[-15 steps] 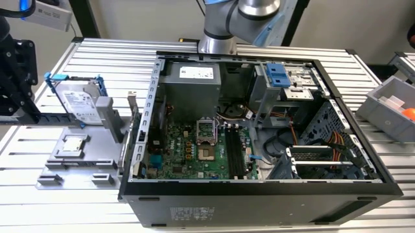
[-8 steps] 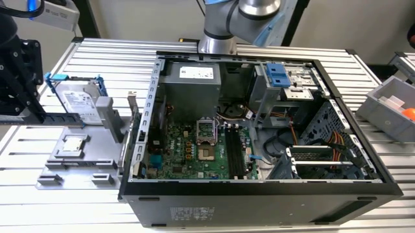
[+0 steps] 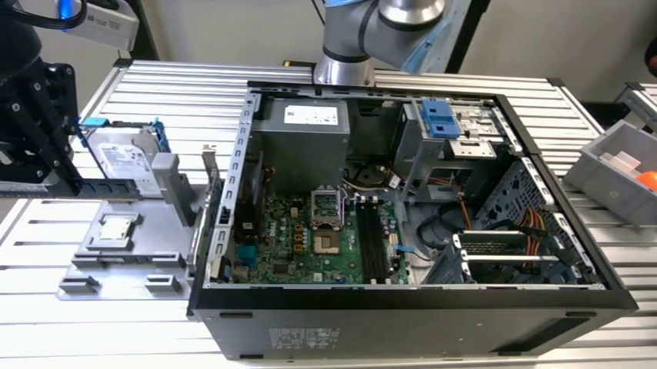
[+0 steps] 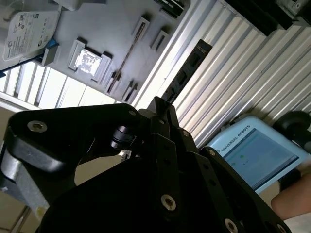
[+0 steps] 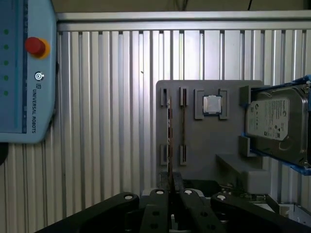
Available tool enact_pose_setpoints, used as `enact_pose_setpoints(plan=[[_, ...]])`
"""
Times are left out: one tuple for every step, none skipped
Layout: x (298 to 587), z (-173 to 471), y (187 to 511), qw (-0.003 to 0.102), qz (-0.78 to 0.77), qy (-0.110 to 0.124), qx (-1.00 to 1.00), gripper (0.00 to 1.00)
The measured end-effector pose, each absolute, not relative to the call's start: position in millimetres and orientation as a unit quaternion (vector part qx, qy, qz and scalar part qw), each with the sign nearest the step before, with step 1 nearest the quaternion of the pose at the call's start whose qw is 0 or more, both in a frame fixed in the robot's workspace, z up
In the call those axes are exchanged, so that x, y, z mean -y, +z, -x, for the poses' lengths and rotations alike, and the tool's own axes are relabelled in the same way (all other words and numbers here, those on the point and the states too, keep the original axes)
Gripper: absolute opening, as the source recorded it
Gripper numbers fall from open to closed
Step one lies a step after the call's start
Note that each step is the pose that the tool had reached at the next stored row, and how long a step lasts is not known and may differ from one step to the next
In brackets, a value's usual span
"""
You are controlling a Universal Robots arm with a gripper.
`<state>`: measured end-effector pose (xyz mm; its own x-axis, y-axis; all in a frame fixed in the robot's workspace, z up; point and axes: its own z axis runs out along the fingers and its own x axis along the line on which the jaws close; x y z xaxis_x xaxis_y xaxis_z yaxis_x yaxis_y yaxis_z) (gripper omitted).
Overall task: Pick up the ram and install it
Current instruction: 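Pick up the ram and move it above insertion slot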
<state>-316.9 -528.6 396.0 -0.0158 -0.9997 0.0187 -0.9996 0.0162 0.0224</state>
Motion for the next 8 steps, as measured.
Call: enact_pose_setpoints(plan=[[528.6, 315.8, 396.0, 0.015, -0.701, -0.001, 0.713, 0.0], [528.6, 314.7, 396.0, 0.015, -0.701, -0.001, 0.713, 0.0], [528.6, 313.6, 396.0, 0.015, -0.701, -0.001, 0.713, 0.0], [528.6, 312.4, 396.0, 0.015, -0.701, -0.002, 0.713, 0.0], [528.6, 311.1, 396.0, 0.015, -0.701, -0.002, 0.713, 0.0], [528.6, 310.0, 396.0, 0.015, -0.701, -0.002, 0.713, 0.0], [528.6, 308.8, 396.0, 0.015, -0.701, -0.002, 0.713, 0.0], [528.6, 307.5, 396.0, 0.015, -0.701, -0.002, 0.713, 0.0]])
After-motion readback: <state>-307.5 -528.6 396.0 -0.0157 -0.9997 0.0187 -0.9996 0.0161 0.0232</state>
